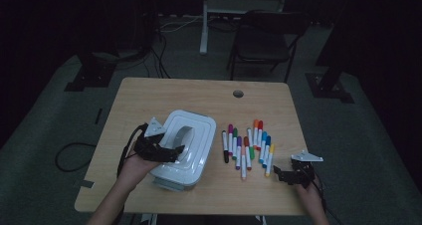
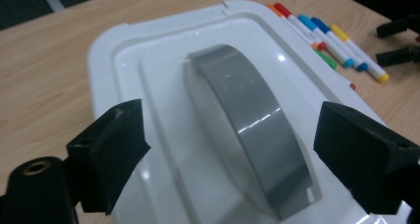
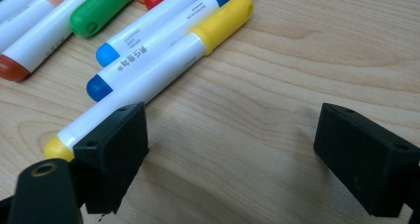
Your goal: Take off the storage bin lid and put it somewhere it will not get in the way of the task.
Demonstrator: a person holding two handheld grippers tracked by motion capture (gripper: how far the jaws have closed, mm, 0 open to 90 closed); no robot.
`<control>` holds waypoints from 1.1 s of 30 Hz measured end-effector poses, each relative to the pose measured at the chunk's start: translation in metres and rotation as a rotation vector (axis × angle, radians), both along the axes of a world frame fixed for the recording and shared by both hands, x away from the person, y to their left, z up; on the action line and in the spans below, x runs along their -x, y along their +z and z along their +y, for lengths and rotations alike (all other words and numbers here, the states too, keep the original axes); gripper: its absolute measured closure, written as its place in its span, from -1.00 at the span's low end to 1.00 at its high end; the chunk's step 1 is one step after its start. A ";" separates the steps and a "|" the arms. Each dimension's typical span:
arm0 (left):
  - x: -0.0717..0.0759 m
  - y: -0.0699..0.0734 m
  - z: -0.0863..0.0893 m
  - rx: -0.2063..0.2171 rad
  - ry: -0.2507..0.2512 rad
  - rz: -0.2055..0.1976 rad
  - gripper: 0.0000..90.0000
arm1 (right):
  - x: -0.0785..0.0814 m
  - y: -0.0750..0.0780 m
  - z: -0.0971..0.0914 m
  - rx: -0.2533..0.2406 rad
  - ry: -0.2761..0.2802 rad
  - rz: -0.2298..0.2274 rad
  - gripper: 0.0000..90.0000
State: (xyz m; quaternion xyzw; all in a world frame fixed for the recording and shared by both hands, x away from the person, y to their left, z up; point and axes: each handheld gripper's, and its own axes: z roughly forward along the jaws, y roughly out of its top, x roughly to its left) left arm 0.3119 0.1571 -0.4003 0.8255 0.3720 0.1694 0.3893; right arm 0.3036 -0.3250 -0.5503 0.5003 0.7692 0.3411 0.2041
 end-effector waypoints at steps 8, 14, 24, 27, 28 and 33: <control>-0.002 -0.008 -0.012 -0.048 0.014 0.000 -0.33 | 0.000 0.000 0.002 0.015 -0.002 -0.002 -0.70; 0.000 -0.010 -0.014 -0.007 -0.004 0.023 0.04 | 0.000 0.000 0.002 0.016 -0.001 -0.002 -0.70; 0.002 -0.011 -0.016 0.023 0.026 0.052 0.25 | 0.000 0.000 0.002 0.017 0.001 -0.002 -0.71; 0.002 -0.011 -0.015 0.045 0.036 0.062 0.27 | 0.000 0.000 0.002 0.017 0.001 -0.002 -0.71; 0.002 -0.010 -0.015 0.051 0.038 0.068 0.28 | 0.000 0.000 0.002 0.017 0.001 -0.002 -0.71; 0.003 -0.003 -0.010 0.104 0.034 0.068 0.45 | 0.000 0.000 0.001 0.015 0.000 -0.001 -0.71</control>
